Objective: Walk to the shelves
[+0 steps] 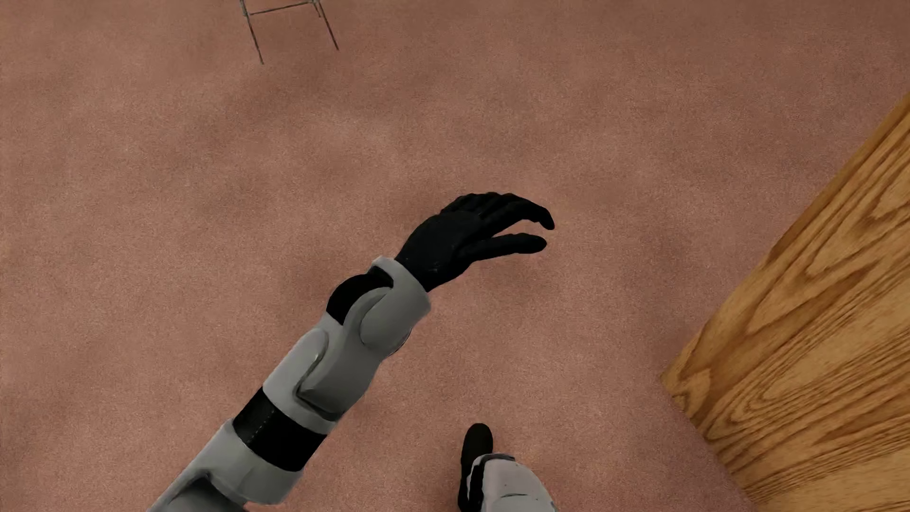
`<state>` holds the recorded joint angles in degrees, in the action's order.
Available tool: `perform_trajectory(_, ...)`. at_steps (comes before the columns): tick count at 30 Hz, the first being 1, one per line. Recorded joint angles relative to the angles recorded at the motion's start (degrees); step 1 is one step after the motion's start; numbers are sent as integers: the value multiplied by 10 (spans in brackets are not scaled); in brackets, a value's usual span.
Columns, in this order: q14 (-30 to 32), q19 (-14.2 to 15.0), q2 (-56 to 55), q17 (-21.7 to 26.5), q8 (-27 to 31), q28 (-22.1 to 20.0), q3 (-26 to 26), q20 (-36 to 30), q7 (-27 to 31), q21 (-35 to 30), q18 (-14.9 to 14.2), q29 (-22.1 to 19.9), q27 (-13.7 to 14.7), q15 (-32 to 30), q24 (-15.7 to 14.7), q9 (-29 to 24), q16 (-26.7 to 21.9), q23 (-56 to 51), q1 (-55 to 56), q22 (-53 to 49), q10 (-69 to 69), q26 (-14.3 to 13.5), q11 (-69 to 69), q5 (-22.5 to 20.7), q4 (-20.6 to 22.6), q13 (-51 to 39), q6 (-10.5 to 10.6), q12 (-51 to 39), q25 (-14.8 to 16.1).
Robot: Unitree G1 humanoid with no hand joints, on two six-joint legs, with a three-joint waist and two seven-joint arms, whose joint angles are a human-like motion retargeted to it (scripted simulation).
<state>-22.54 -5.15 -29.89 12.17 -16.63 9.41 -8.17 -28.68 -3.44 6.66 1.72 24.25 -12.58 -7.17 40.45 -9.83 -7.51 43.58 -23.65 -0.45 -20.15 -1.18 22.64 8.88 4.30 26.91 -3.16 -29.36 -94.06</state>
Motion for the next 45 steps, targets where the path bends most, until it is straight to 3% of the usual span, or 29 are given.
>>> perform_trajectory(1, 62, -19, 6, 9, -6, -11, -2, 13, -16, -35, 2, 1, 21, -7, -6, -1, -6, 10, -2, -11, -48, 8, 44, -11, -19, -13, 11, 37, -73)
perform_trajectory(2, 119, -40, 12, -7, -13, -21, -4, 26, -27, -24, -8, -20, 24, 20, -3, -3, -10, 9, 22, -6, -144, 27, 86, -26, -41, -31, 24, 84, -91)
perform_trajectory(3, 189, -51, 30, -42, -18, -31, -4, 36, -46, 18, -14, -49, 17, 54, 21, -5, -16, 2, 71, 13, -271, 54, 105, -46, -76, -52, 36, 132, -54)
perform_trajectory(4, 261, -51, 60, -84, -20, -31, 0, 38, -53, 76, -19, -60, 13, 82, 84, -5, -27, -5, 127, 52, -392, 85, 107, -68, -114, -75, 47, 175, 27)
perform_trajectory(6, 202, -49, 134, -130, -13, -22, 18, 48, -45, 105, 7, -92, -1, 117, 204, -5, -26, -21, 249, 187, -562, 155, 75, -113, -170, -130, 68, 243, 128)
perform_trajectory(7, 190, -47, 176, -134, -1, -20, 31, 87, -38, 72, 11, -120, 1, 127, 199, -2, -7, -24, 309, 271, -609, 189, 48, -135, -188, -158, 74, 278, 132)
perform_trajectory(9, 194, -44, 255, -120, 40, -37, 58, 234, -29, -37, 25, -151, 21, 151, 119, 5, 24, -19, 414, 427, -616, 278, 3, -171, -203, -229, 81, 348, 80)
perform_trajectory(10, 195, -41, 292, -112, 65, -37, 69, 283, -23, -89, 19, -159, 47, 164, 105, 9, 18, -25, 460, 479, -582, 289, -17, -185, -198, -272, 82, 387, 55)
perform_trajectory(11, 195, -39, 321, -105, 90, -26, 78, 284, -25, -133, 25, -160, 72, 180, 125, 12, 3, -39, 497, 501, -522, 283, -28, -196, -199, -315, 83, 433, 40)
perform_trajectory(13, 217, -33, 370, -104, 134, -45, 89, 291, -40, -178, 26, -178, 101, 211, 141, 18, -15, -90, 538, 483, -305, 223, -51, -210, -188, -385, 85, 539, 72)
perform_trajectory(15, 222, -29, 415, -99, 154, -57, 97, 312, -24, -197, -7, -206, 106, 227, 110, 26, -8, -149, 516, 461, 25, 191, -79, -211, -137, -415, 88, 626, 146)
perform_trajectory(16, 201, -25, 439, -89, 154, -45, 98, 321, -23, -203, -51, -215, 107, 234, 95, 27, -9, -180, 515, 459, 113, 175, -83, -208, -112, -416, 88, 661, 188)
perform_trajectory(17, 202, -23, 464, -78, 146, -23, 98, 310, -48, -203, -58, -228, 105, 234, 108, 28, -14, -206, 520, 463, 121, 172, -84, -204, -92, -404, 87, 673, 222)
perform_trajectory(19, 216, -14, 511, -63, 118, 7, 103, 308, -63, -185, -31, -240, 81, 208, 134, 29, -21, -230, 528, 464, 15, 178, -57, -193, -60, -356, 82, 671, 284)
perform_trajectory(21, 258, -5, 528, -60, 99, -14, 115, 344, -80, -180, 58, -227, 41, 125, 133, 35, 7, -189, 516, 439, -72, 185, 13, -166, -55, -311, 68, 666, 312)
perform_trajectory(23, 180, 93, 462, -59, 79, -44, 122, 381, -101, -181, 80, -205, -21, 29, 106, 34, 47, -83, 504, 419, -161, 176, 225, -118, -58, -284, 48, 643, 295)
perform_trajectory(24, 147, 108, 402, -56, 79, -55, 122, 391, -113, -189, 75, -189, -58, -26, 95, 32, 66, -15, 482, 413, -172, 174, 347, -85, -55, -281, 38, 618, 266)
perform_trajectory(25, 121, 93, 341, -51, 80, -59, 119, 385, -121, -202, 68, -165, -80, -8, 97, 30, 74, 49, 454, 414, -172, 172, 442, -50, -51, -275, 27, 583, 231)
perform_trajectory(27, 87, 61, 220, -33, 91, -66, 102, 359, -121, -221, 57, -142, -77, 58, 122, 26, 69, 100, 389, 416, -149, 167, 552, -10, -39, -230, 9, 492, 167)
perform_trajectory(28, 74, 51, 163, -26, 95, -74, 90, 349, -115, -195, 51, -152, -68, 66, 131, 24, 64, 82, 355, 422, -131, 159, 566, 7, -28, -188, 2, 443, 170)
perform_trajectory(32, 29, 14, 11, -70, 50, -90, 44, 297, -73, 16, 35, -180, -60, 94, 139, 18, 41, -39, 236, 425, -55, 121, 340, 50, -1, -19, -13, 235, 333)
perform_trajectory(34, 11, 35, 11, -81, -12, -103, 31, 275, -63, 55, 25, -183, -75, 60, 135, 18, 32, -51, 177, 409, -9, 112, 60, 35, 10, 16, -19, 159, 353)
perform_trajectory(35, 4, 84, 13, -75, 23, -107, 27, 272, -62, 52, 17, -177, -85, 62, 122, 18, 31, -44, 142, 396, 22, 104, -81, -7, 12, 23, -19, 136, 327)
perform_trajectory(36, -4, 79, 5, -61, 80, -112, 23, 271, -64, 38, 7, -168, -80, 82, 110, 18, 28, -30, 108, 379, 43, 97, -149, -38, 13, 20, -18, 122, 289)
perform_trajectory(37, -14, 97, -1, -44, 60, -124, 25, 267, -75, 26, 1, -163, -81, 86, 104, 18, 25, -11, 81, 363, 44, 93, -145, -45, 14, 11, -17, 121, 243)
perform_trajectory(39, -4, 0, -2, -32, -5, -133, 24, 255, -90, 35, -4, -189, -100, 50, 92, 16, 17, 7, 36, 335, 17, 75, -49, -40, 1, -29, -10, 142, 187)
perform_trajectory(41, 90, -33, 20, -63, -34, -141, 16, 236, -91, 126, 9, -242, -125, 4, 102, 12, 15, -38, 34, 334, -92, 77, 29, -36, -35, -74, 10, 189, 260)
perform_trajectory(43, 216, -55, 46, -88, -41, -118, 13, 234, -97, 182, -21, -265, -129, 61, 114, 6, 11, -72, 115, 365, -329, 100, 88, -58, -102, -138, 33, 247, 362)
perform_trajectory(45, 226, -51, 108, -81, -28, -81, 25, 248, -77, 147, 0, -260, -112, 109, 120, 3, 6, -40, 223, 419, -520, 127, 85, -101, -154, -212, 55, 311, 369)
